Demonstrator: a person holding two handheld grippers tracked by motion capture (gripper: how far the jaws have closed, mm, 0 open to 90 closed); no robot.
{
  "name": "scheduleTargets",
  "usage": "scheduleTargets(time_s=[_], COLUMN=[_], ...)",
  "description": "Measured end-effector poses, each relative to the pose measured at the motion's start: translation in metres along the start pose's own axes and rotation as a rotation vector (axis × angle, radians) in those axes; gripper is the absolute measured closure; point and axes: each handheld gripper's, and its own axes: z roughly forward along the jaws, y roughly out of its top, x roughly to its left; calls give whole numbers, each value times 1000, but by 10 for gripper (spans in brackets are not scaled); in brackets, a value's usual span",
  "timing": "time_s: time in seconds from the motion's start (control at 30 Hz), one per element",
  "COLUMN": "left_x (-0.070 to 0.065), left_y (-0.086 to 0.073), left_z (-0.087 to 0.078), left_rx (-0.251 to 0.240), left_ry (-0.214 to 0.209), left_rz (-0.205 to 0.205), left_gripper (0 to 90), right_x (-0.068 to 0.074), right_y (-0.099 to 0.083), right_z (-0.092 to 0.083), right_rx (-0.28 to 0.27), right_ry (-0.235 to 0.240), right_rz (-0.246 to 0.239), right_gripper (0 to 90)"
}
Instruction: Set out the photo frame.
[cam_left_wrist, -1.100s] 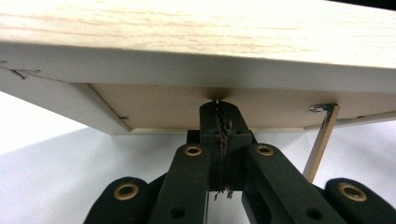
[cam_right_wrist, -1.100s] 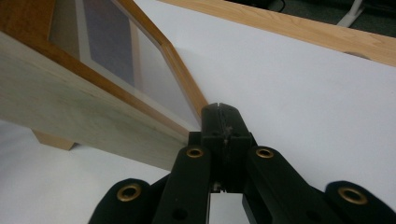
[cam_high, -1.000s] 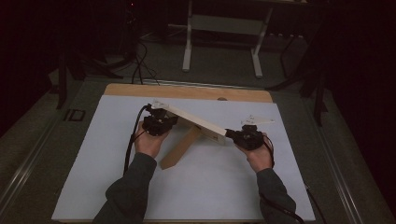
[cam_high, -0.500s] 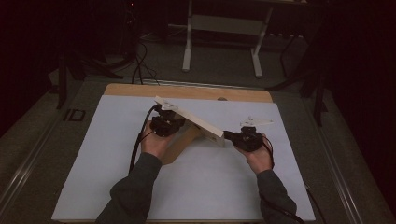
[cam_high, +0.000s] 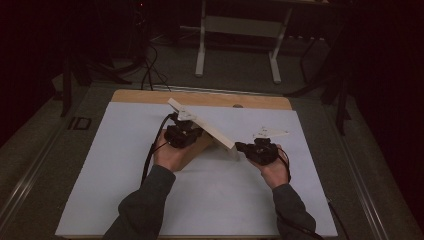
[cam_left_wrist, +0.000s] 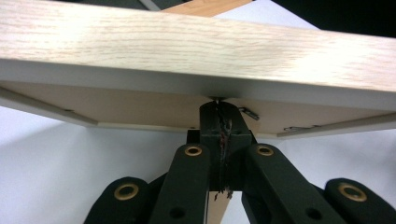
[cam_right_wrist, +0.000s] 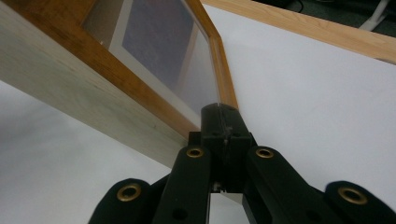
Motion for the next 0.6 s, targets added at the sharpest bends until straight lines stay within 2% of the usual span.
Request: scheduleTargets(time_s=[0.07, 0.13, 0.27, 0.6], left_x=[-1, -4, -8, -10], left_y=[1, 2, 2, 2], left_z=[-1, -1, 1, 5], left_rx=[3, 10, 11, 24], left_ry=[-25, -25, -39, -42], left_rz=[-1, 21, 26, 42], left_gripper=[900, 900, 900, 900], right_x=[0, 1, 3, 16], right_y=[0, 0, -1, -1], right_z=[0, 0, 0, 4], right_rx=[0, -1, -2, -3], right_ry=[-2, 3, 11, 34], right_rz=[-2, 0, -4, -36], right_gripper=[900, 900, 900, 900])
